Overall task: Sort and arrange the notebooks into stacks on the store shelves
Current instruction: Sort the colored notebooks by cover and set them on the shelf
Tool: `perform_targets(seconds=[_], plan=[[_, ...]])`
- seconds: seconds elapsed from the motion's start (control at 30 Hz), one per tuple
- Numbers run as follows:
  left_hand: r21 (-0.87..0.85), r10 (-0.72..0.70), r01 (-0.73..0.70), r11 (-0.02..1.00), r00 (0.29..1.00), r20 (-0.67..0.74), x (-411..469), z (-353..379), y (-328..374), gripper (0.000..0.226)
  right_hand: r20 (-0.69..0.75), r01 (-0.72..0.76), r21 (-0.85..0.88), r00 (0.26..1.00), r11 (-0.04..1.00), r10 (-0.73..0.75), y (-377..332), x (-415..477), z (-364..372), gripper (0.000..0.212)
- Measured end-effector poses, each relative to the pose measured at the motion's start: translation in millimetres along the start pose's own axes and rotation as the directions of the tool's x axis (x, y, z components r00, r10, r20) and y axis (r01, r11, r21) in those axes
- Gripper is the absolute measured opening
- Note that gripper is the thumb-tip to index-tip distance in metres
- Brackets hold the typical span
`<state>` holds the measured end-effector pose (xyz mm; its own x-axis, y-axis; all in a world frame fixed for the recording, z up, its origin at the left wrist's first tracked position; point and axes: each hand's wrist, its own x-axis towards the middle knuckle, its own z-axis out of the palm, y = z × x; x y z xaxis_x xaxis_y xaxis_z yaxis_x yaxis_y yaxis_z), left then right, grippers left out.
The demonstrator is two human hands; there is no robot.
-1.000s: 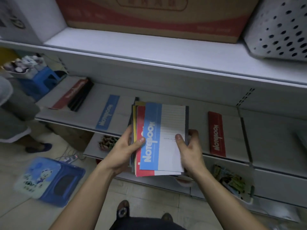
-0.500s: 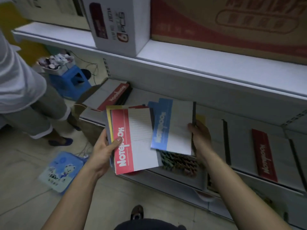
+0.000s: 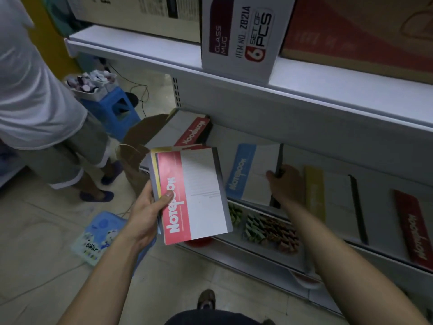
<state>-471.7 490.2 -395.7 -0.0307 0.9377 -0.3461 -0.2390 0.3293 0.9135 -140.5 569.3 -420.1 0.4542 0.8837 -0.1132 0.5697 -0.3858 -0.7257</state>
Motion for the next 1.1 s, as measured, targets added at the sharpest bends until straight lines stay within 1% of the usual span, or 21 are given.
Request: perform_targets(seconds=[0.13, 0.2, 0.23, 0.27, 0.3, 0.37, 0.4, 0.43, 0.5, 0.57, 0.63, 0.77, 0.83, 0.9, 0.93, 1.03, 1.1], plan=[[0.013, -0.024, 0.023, 1.000, 0.997, 0.073, 4, 12, 2, 0.035, -0.006, 0.041, -0.103, 0.999, 0.994, -0.042, 2, -1, -2, 0.029], [0.010, -0.031, 0.030, 0.999, 0.995, 0.099, 7, 20, 2, 0.037, -0.023, 0.036, -0.140, 0.999, 0.989, -0.039, 1, -8, -5, 0.040], [0.007, -0.036, 0.036, 0.999, 0.993, 0.110, 8, 26, 3, 0.039, -0.036, 0.030, -0.118, 0.999, 0.993, -0.034, 0, -14, -8, 0.043], [0.007, -0.042, 0.042, 0.999, 0.991, 0.123, 9, 32, 2, 0.041, -0.036, 0.030, -0.050, 0.999, 0.998, -0.032, -3, -22, -11, 0.043], [0.007, -0.047, 0.047, 0.999, 0.989, 0.139, 10, 40, 1, 0.043, -0.013, 0.038, 0.062, 0.999, 0.997, -0.038, -7, -33, -16, 0.036], [0.008, -0.051, 0.050, 0.999, 0.983, 0.178, 12, 59, -3, 0.043, 0.080, 0.046, 0.283, 0.994, 0.958, -0.072, -14, -61, -30, 0.020], [0.016, -0.052, 0.049, 0.999, 0.977, 0.206, 13, 70, -6, 0.045, 0.113, 0.058, 0.340, 0.988, 0.939, -0.102, -14, -75, -37, 0.017], [0.028, -0.053, 0.047, 0.998, 0.970, 0.236, 14, 83, -9, 0.047, 0.119, 0.070, 0.369, 0.985, 0.927, -0.122, -11, -86, -45, 0.019], [0.031, -0.061, 0.054, 0.998, 0.953, 0.298, 13, 113, -15, 0.049, 0.045, 0.087, 0.375, 0.993, 0.923, -0.112, 3, -98, -64, 0.025], [0.013, -0.082, 0.083, 0.997, 0.932, 0.353, 10, 143, -22, 0.051, -0.048, 0.083, 0.338, 0.996, 0.938, -0.071, 25, -97, -89, 0.019], [0.014, -0.084, 0.086, 0.996, 0.910, 0.406, 8, 172, -30, 0.052, -0.086, 0.062, 0.295, 0.996, 0.953, -0.038, 52, -95, -117, 0.008], [0.078, -0.069, 0.036, 0.996, 0.877, 0.475, -2, 229, -50, 0.049, -0.139, 0.011, 0.327, 0.990, 0.945, 0.037, 100, -100, -169, 0.007], [0.097, -0.070, 0.025, 0.995, 0.868, 0.492, -10, 255, -62, 0.049, -0.183, -0.015, 0.362, 0.979, 0.932, 0.087, 124, -99, -192, 0.009], [0.113, -0.069, 0.016, 0.993, 0.871, 0.487, -17, 278, -74, 0.053, -0.194, -0.060, 0.399, 0.970, 0.915, 0.148, 149, -94, -218, 0.006], [0.115, -0.066, 0.012, 0.993, 0.875, 0.479, -20, 288, -78, 0.052, -0.201, -0.081, 0.409, 0.964, 0.909, 0.176, 162, -90, -231, 0.010], [0.131, -0.061, 0.001, 0.991, 0.887, 0.457, -27, 310, -89, 0.039, -0.251, -0.122, 0.375, 0.941, 0.919, 0.227, 199, -73, -275, 0.011], [0.141, -0.064, 0.002, 0.990, 0.895, 0.441, -29, 319, -94, 0.036, -0.320, -0.147, 0.325, 0.912, 0.934, 0.255, 222, -55, -299, 0.021]])
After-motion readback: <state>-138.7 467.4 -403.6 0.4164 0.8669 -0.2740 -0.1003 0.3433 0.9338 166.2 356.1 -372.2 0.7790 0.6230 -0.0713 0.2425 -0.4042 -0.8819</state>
